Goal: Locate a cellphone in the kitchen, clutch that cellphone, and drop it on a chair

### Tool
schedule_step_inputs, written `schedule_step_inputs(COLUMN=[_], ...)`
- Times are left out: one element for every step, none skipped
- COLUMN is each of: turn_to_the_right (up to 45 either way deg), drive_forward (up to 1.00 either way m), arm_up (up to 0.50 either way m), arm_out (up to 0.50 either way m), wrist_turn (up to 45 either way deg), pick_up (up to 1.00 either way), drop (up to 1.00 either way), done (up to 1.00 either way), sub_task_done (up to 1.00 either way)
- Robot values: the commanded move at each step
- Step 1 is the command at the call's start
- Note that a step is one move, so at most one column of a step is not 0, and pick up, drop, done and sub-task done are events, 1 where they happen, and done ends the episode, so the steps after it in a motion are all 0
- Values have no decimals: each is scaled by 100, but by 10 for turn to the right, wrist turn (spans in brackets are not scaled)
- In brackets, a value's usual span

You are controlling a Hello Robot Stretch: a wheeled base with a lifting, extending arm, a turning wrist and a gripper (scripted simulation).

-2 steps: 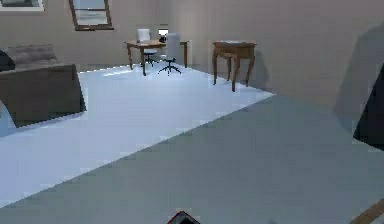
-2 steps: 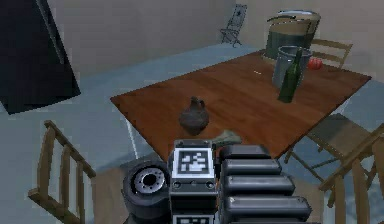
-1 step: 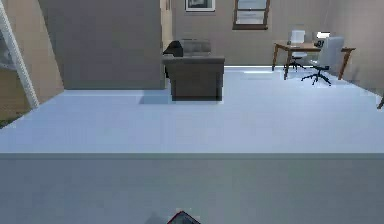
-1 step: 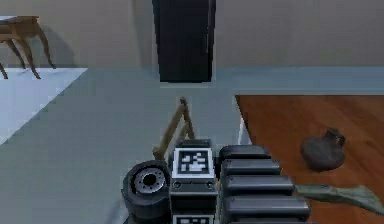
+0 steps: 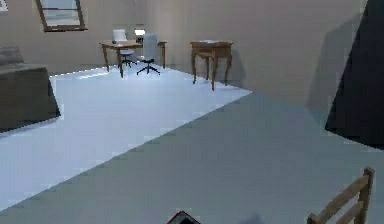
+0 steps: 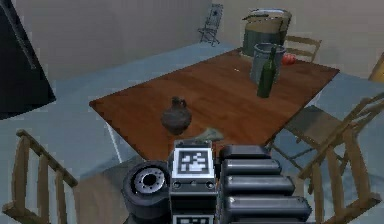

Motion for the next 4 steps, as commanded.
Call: schedule_step_inputs(turn_to_the_right=[450, 450, 210, -450], drive_forward=[0, 0, 0, 0], arm_up=[0, 0, 0, 0], arm_out=[0, 0, 0, 0], wrist_turn=[0, 0, 0, 0], pick_up=[0, 0, 0, 0], drop=[0, 0, 0, 0], done=[0, 0, 0, 0], sub_task_done=[0, 0, 0, 0])
